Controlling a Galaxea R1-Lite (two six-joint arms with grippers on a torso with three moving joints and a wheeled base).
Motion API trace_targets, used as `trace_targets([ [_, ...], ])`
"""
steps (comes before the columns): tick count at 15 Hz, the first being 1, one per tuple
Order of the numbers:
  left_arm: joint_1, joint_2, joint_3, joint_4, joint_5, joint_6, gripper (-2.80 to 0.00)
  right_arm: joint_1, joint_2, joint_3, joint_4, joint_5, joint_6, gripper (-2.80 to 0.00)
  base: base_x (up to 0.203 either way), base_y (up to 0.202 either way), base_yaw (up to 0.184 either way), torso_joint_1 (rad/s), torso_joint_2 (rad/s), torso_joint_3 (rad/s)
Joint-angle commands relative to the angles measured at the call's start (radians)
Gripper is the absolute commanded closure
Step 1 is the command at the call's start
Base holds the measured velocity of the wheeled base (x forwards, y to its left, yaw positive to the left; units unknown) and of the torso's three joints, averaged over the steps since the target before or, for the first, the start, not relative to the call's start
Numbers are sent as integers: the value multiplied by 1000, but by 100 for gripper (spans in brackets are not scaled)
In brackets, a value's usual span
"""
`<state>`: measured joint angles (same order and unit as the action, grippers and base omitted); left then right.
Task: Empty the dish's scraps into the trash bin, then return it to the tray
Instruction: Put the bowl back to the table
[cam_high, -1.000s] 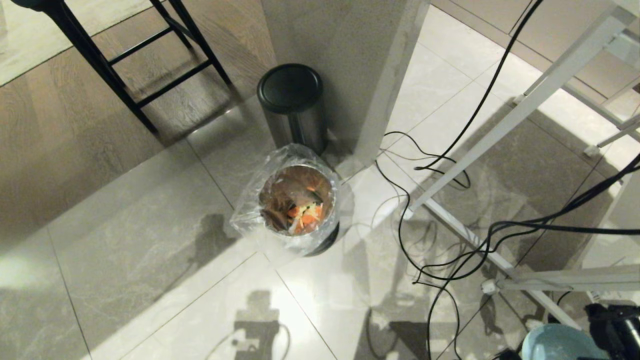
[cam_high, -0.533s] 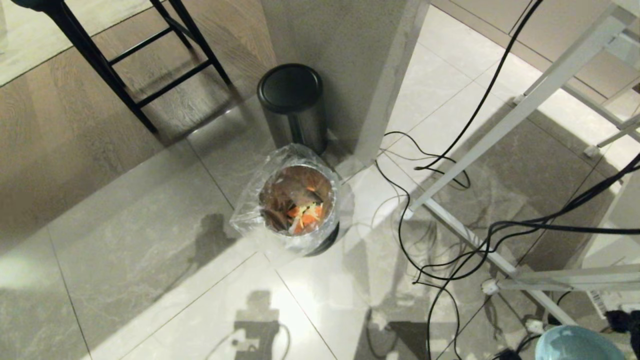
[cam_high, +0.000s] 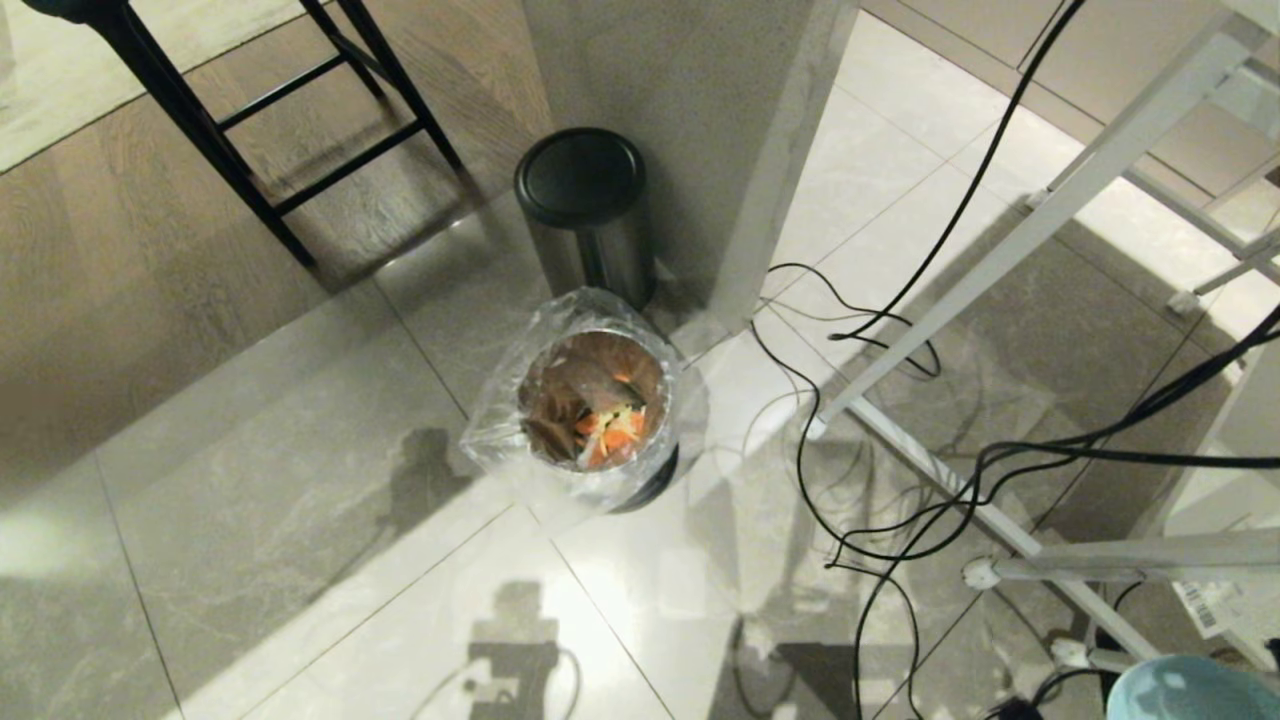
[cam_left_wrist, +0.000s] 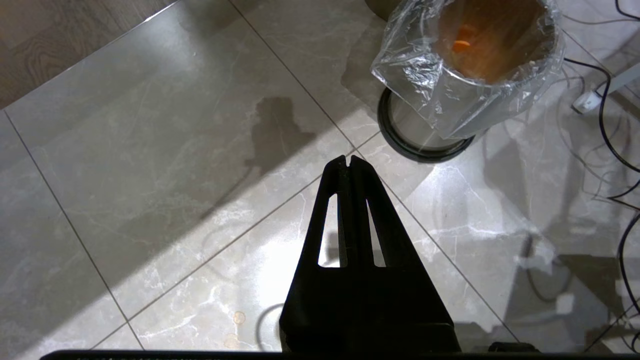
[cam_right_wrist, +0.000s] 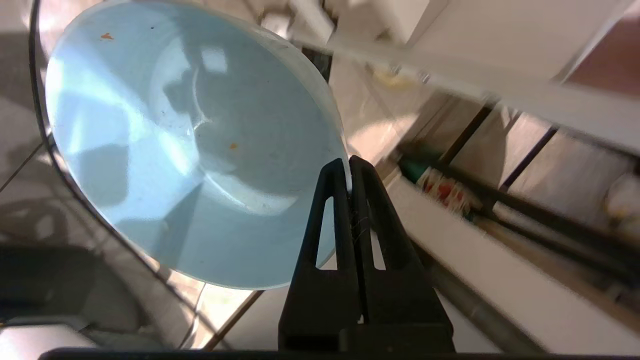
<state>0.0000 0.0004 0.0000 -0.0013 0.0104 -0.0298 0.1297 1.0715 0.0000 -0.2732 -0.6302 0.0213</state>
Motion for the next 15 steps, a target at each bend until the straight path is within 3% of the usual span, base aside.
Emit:
trace_targets([
  [1,0,1,0,0,0,-1,0,-8,-96,0,-1,-1,-38,0,0,0,0,0,0,0],
  [4,0,1,0,0,0,-1,0,-8,-219,0,7,16,-102,0,0,0,0,0,0,0],
  [10,0,1,0,0,0,-1,0,-2,-484,0,79,56,-111,0,0,0,0,0,0,0],
  [12,0,0,0,0,0,-1,0,-1,-572,0,86,105,-111,0,0,0,0,0,0,0],
  [15,0,1,0,0,0,-1,0,-2,-706,0,86,240,-112,0,0,0,0,0,0,0],
])
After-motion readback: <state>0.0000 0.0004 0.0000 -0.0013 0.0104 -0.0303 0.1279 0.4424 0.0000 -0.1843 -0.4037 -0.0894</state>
